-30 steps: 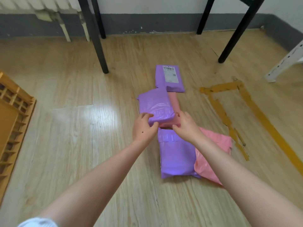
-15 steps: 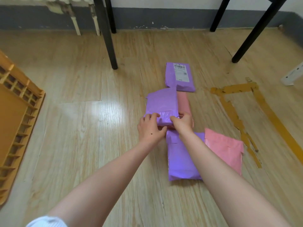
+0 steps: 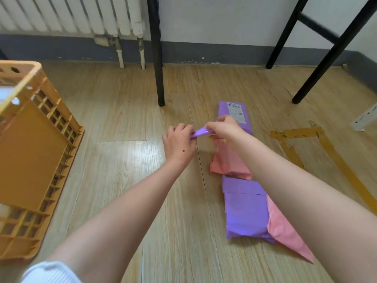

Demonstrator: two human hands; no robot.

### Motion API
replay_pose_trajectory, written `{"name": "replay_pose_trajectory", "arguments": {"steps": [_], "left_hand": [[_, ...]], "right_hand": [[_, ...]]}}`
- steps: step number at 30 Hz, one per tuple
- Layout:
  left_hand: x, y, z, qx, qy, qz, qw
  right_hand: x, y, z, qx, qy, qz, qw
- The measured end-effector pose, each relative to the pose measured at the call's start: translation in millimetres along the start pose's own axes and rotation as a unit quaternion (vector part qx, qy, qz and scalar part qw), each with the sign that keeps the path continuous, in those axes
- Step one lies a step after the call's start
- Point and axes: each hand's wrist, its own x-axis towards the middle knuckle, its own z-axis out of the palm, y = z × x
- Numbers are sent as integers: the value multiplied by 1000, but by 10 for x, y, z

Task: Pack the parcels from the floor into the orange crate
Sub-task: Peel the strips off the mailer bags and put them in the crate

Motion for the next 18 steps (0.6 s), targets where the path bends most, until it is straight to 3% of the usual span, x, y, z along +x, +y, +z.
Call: {"name": "replay_pose_trajectory", "arguments": {"steps": [6,8,11,16,18], "left_hand": [[272,-117,-623,15,5,-6,1000],[394,-170,-855,35,-20,7,999],[620,-205,-1271,64,-59,30,996],[915,-285,-1999,30,-182,44,982],[955,-402,-2242,29,-184,52,981]], "right_hand": [[-253,-602,140,-182,-46,-53,981],[-356,-860,141,-292,-94,-84,948],[-549,-1278,172,-466,-119,-110,870],[-744,-1724,403,-572,-72,-136,806],[-783,-1827,572,-593,-85,-134,789]]}}
